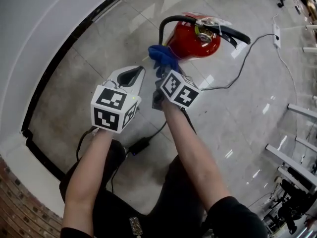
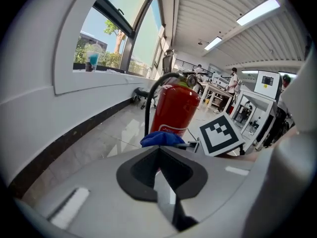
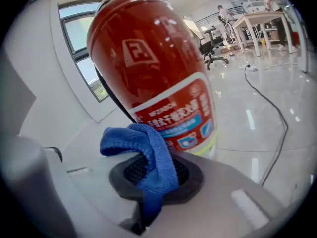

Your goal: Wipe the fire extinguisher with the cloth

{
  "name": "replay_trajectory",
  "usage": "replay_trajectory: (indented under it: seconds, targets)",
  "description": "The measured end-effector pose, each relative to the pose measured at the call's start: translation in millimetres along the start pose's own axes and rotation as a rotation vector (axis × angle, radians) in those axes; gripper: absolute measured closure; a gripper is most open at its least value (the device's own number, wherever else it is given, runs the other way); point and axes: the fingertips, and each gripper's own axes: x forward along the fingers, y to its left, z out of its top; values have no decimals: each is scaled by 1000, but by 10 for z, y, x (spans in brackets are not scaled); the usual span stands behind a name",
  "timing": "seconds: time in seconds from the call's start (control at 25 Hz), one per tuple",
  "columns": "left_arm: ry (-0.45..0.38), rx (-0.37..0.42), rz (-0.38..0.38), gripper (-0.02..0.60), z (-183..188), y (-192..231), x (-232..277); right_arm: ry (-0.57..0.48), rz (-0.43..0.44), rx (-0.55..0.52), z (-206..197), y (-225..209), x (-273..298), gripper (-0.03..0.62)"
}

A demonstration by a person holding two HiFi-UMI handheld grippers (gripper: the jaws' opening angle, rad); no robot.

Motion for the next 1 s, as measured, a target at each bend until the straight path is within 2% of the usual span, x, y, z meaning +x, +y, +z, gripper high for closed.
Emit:
replay_trajectory:
  seconds: [0.08, 0.2, 0.28, 0.56, 0.76, 1.0]
  targets:
    - [4, 3, -13, 575, -93, -148, 115, 12, 7, -31, -31, -204, -108, 565]
    - [18, 4, -71, 575, -201, -362, 265, 24, 3, -67, -8, -571, -247, 565]
    - [36, 41, -101, 575, -233, -472, 358, 14, 0, -87, 124, -826, -296, 565]
    - [36, 99, -66, 575, -327, -467, 655, -33, -45, -138, 566, -1479, -116, 565]
    - [1, 89, 5, 575, -367, -275, 835, 26, -34, -227, 336, -1456, 16, 565]
    - [0, 85, 25, 575, -492, -241, 863, 117, -14, -188, -150, -1167, 54, 565]
